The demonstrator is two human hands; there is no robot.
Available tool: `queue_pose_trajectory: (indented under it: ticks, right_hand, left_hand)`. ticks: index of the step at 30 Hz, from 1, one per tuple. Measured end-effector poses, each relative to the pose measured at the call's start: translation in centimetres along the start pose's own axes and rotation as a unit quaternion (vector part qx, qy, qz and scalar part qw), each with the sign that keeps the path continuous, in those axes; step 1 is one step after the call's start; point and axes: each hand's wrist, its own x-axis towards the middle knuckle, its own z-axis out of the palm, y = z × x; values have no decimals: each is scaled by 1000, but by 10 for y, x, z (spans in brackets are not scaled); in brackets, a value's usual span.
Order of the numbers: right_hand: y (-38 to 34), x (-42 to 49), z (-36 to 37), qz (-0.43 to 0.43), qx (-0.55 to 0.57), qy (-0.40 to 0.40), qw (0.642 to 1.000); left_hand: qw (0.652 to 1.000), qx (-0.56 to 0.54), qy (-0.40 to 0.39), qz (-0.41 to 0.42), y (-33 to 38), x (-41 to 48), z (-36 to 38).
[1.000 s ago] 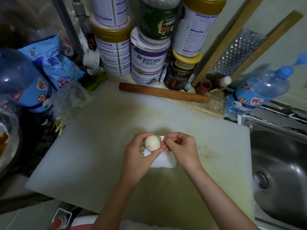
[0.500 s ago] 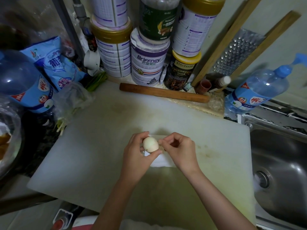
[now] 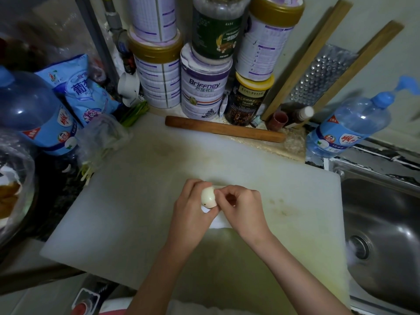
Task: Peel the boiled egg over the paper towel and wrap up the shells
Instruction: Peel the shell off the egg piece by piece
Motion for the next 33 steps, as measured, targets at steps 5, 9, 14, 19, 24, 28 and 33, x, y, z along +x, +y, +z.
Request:
queue_pose_trajectory:
  ticks: [5,9,14,19,24,28,33]
  right_hand:
    - [0,-4,-1,-39,-43,7,998]
    - [-1,-2,-2,-43,-58,6,997]
    - [-1,3,-3,-42,-79,27,996]
    - [4,7,-8,54,51,18,997]
    - [10,9,-9,127,139,20,982]
    - [15,9,-7,133,131,24,982]
    - [19,9,-1,108,73,21,991]
  left_hand:
    - [1000,4,-8,10,0,1,1]
    - [1000,-4,-16,9,1,-1,0]
    - [1000,-1,-4,8,4,-3,1]
    - [1000,-4,23,-2,1,0,1]
    - [993,-104,9,-56,-1,1,1]
    - [986,-142,5,-82,-4,-1,2]
    - [983,-152,3,-101,-7,-2,5]
